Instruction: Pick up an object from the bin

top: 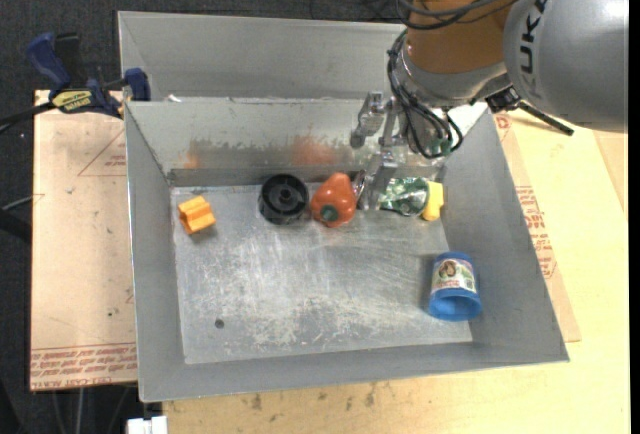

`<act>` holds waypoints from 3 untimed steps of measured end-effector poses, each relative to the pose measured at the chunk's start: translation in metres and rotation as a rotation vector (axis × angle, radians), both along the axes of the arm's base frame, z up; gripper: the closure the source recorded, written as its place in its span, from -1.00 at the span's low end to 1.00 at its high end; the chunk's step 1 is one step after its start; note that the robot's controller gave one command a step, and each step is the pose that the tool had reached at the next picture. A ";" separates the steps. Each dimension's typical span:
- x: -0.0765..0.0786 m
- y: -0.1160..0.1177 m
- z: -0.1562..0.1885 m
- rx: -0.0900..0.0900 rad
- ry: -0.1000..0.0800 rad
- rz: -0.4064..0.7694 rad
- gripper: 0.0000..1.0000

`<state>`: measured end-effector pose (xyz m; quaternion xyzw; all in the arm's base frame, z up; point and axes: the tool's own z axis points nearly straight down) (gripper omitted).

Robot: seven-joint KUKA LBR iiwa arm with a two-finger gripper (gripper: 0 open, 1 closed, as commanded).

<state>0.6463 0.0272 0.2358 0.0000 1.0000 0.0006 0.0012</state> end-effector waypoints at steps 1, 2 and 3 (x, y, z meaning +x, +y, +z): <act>0.000 -0.034 -0.072 0.000 -0.004 0.019 -1.00; -0.003 -0.095 -0.078 0.000 0.001 0.182 -1.00; -0.002 -0.111 -0.075 -0.001 -0.002 -0.001 -1.00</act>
Offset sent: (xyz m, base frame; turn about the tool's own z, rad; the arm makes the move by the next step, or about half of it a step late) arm -0.0040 -0.0975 -0.0758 -0.1828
